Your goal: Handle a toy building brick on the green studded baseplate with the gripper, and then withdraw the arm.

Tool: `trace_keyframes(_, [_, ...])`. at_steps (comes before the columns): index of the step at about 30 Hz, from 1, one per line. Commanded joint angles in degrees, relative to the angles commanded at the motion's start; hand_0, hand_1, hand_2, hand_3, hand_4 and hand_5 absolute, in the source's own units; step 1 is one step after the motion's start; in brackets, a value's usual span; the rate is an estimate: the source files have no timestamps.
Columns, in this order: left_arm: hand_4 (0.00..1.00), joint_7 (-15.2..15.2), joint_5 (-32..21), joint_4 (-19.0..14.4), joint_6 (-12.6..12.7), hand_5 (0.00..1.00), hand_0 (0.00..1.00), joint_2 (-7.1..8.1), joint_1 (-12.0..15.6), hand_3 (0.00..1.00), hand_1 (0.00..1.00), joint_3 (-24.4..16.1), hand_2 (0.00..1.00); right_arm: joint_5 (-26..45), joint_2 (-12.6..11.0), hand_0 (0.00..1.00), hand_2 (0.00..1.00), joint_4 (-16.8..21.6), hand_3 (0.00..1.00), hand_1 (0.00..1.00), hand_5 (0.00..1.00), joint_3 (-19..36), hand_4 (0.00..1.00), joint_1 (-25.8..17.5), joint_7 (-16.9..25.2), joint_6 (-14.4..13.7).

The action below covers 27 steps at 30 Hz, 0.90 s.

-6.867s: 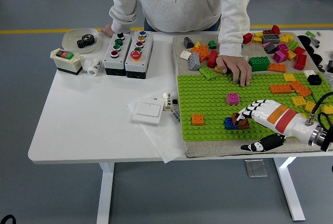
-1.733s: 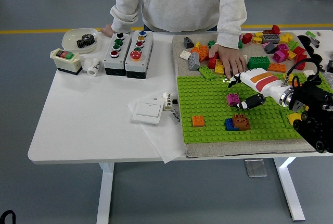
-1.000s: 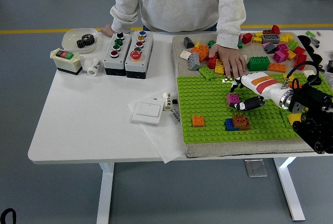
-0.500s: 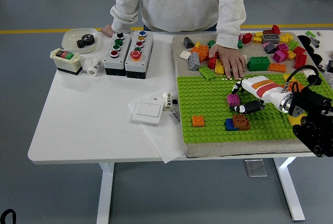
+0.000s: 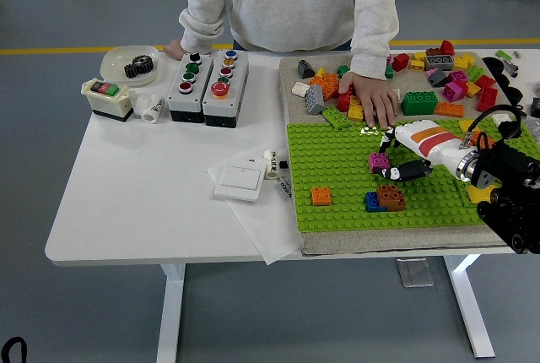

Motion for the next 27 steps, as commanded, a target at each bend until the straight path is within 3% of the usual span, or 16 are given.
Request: trace_keyframes(27, [0.66, -0.1, -0.3, 0.1, 0.4, 0.593, 0.74, -0.08, -0.3, 0.596, 0.732, 0.2, 0.746, -0.1, -0.2, 0.541, 0.54, -0.1, 0.519, 0.496, 0.615, -0.6, 0.73, -0.3, 0.7, -1.8])
